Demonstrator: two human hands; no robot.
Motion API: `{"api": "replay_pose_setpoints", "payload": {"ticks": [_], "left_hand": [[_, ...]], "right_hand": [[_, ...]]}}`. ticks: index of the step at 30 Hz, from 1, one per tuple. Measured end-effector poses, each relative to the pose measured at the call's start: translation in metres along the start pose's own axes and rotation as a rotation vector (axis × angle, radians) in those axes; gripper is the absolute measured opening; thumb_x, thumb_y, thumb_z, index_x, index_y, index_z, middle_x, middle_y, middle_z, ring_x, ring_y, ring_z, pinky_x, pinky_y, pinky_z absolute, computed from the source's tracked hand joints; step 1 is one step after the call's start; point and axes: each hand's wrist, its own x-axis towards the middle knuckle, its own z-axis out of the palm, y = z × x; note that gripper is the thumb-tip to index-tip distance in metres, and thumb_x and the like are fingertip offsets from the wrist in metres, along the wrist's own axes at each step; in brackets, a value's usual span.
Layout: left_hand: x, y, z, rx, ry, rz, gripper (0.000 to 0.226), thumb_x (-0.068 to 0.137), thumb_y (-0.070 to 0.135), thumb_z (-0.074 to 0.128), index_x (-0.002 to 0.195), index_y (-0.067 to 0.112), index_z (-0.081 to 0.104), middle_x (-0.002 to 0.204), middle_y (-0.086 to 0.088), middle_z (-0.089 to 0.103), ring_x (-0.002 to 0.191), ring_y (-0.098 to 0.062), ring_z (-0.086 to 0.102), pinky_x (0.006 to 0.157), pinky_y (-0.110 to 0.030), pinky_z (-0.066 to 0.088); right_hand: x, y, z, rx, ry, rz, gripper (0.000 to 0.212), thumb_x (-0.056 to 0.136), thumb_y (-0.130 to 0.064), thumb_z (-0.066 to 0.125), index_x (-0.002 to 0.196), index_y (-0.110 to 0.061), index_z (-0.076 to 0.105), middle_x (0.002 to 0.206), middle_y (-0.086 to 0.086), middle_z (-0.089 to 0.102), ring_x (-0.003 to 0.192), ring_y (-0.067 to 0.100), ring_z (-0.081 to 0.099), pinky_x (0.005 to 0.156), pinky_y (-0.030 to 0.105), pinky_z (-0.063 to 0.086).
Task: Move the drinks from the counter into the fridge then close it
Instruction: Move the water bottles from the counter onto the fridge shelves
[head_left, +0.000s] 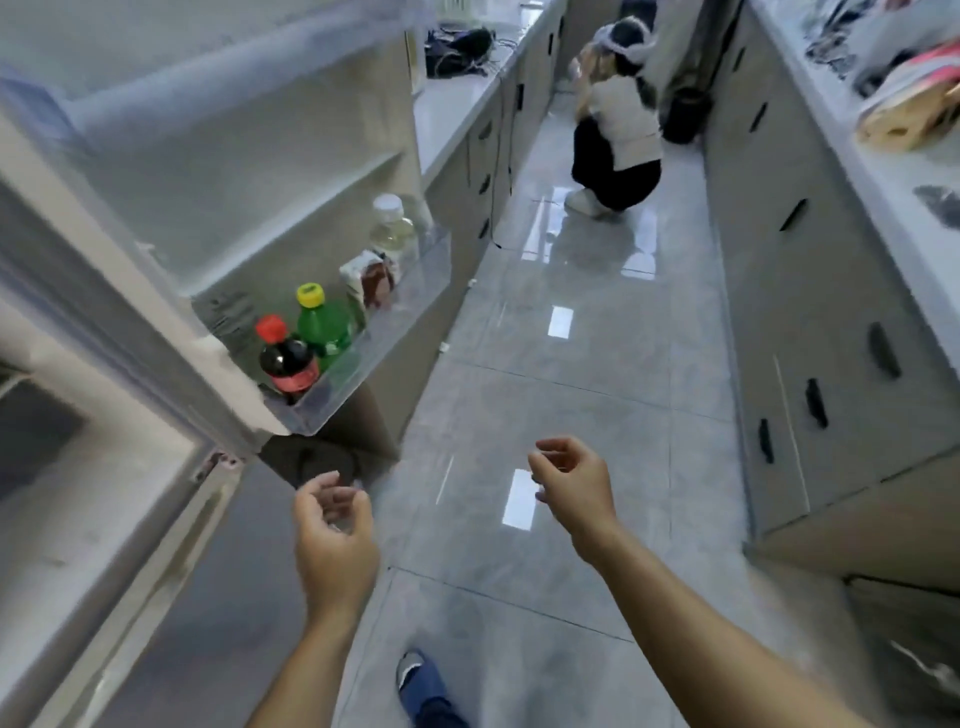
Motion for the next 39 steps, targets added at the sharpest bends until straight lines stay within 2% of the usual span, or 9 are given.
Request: {"api": "replay_pose_setpoints", "payload": {"ticks": [3, 8, 12, 16, 20, 23, 28, 36, 39], "left_hand": [[-0.006, -0.029, 0.019, 0.115, -0.156, -0.096, 0.029, 0.09, 0.014, 0.065, 0.098, 0.039, 0.054, 0.09, 0.007, 0.063, 0.081, -0.004, 0.061, 0.071, -0.021, 0.046], [0.003, -0.088, 0.037, 0.322, -0.487, -0.43, 0.018, 0.088, 0.016, 0.071, 0.1, 0.025, 0.061, 0.098, -0.006, 0.066, 0.087, -0.022, 0.064, 0.07, -0.035, 0.053], [0.005, -0.127, 0.033, 0.495, -0.65, -0.701, 0.023, 0.089, 0.015, 0.069, 0.11, 0.01, 0.061, 0.101, -0.013, 0.062, 0.077, -0.029, 0.059, 0.062, -0.032, 0.051], [0.015, -0.148, 0.034, 0.61, -0.69, -0.812, 0.026, 0.09, 0.015, 0.068, 0.112, 0.005, 0.059, 0.107, -0.019, 0.06, 0.08, -0.031, 0.054, 0.064, -0.033, 0.048], [0.032, -0.145, 0.062, 0.623, -0.74, -0.861, 0.02, 0.093, 0.016, 0.064, 0.11, 0.007, 0.058, 0.102, -0.015, 0.061, 0.084, -0.031, 0.055, 0.074, -0.037, 0.047], [0.049, -0.131, 0.103, 0.564, -0.767, -0.904, 0.021, 0.096, 0.02, 0.06, 0.112, 0.007, 0.057, 0.104, -0.014, 0.06, 0.089, -0.029, 0.057, 0.082, -0.04, 0.05], [0.077, -0.104, 0.197, 0.425, -0.775, -0.87, 0.02, 0.097, 0.02, 0.059, 0.115, 0.011, 0.055, 0.11, -0.013, 0.062, 0.092, -0.028, 0.061, 0.08, -0.039, 0.053], [0.133, -0.077, 0.314, 0.455, -0.72, -0.804, 0.024, 0.094, 0.025, 0.062, 0.113, 0.012, 0.06, 0.103, -0.01, 0.064, 0.077, -0.021, 0.06, 0.064, -0.031, 0.055], [0.147, -0.069, 0.334, 0.497, -0.639, -0.805, 0.024, 0.094, 0.025, 0.062, 0.113, 0.011, 0.062, 0.092, -0.009, 0.064, 0.074, -0.022, 0.058, 0.067, -0.033, 0.054]], "right_hand": [[0.008, 0.031, -0.044, -0.007, 0.075, 0.098, 0.008, 0.09, -0.021, 0.068, 0.096, -0.024, 0.066, 0.096, 0.005, 0.069, 0.083, 0.021, 0.067, 0.072, 0.04, 0.059], [0.018, 0.072, -0.095, -0.012, 0.133, 0.279, 0.012, 0.089, -0.021, 0.068, 0.101, -0.019, 0.065, 0.097, 0.006, 0.068, 0.08, 0.02, 0.065, 0.065, 0.032, 0.055], [0.019, 0.097, -0.121, -0.038, 0.152, 0.44, 0.022, 0.089, -0.02, 0.068, 0.109, -0.013, 0.062, 0.096, 0.007, 0.063, 0.077, 0.021, 0.061, 0.064, 0.032, 0.051], [0.019, 0.119, -0.136, -0.049, 0.186, 0.562, 0.029, 0.089, -0.023, 0.07, 0.115, -0.013, 0.06, 0.094, 0.005, 0.06, 0.072, 0.018, 0.057, 0.066, 0.032, 0.052], [0.005, 0.147, -0.149, -0.092, 0.268, 0.68, 0.028, 0.091, -0.026, 0.068, 0.115, -0.014, 0.059, 0.095, 0.005, 0.065, 0.081, 0.022, 0.062, 0.068, 0.034, 0.054], [-0.011, 0.166, -0.162, -0.111, 0.307, 0.792, 0.026, 0.093, -0.026, 0.067, 0.115, -0.015, 0.058, 0.098, 0.008, 0.067, 0.088, 0.024, 0.064, 0.073, 0.036, 0.053], [-0.009, 0.189, -0.189, -0.096, 0.372, 0.959, 0.024, 0.091, -0.023, 0.068, 0.11, -0.011, 0.061, 0.093, 0.011, 0.066, 0.078, 0.026, 0.06, 0.071, 0.036, 0.05], [0.117, 0.166, -0.236, -0.081, 0.323, 0.987, 0.009, 0.092, -0.018, 0.065, 0.092, -0.009, 0.065, 0.092, 0.02, 0.069, 0.089, 0.037, 0.066, 0.07, 0.036, 0.049], [0.193, 0.132, -0.251, -0.128, 0.241, 0.897, 0.012, 0.093, -0.019, 0.064, 0.103, -0.013, 0.06, 0.089, 0.012, 0.066, 0.083, 0.028, 0.062, 0.071, 0.036, 0.051]]}}
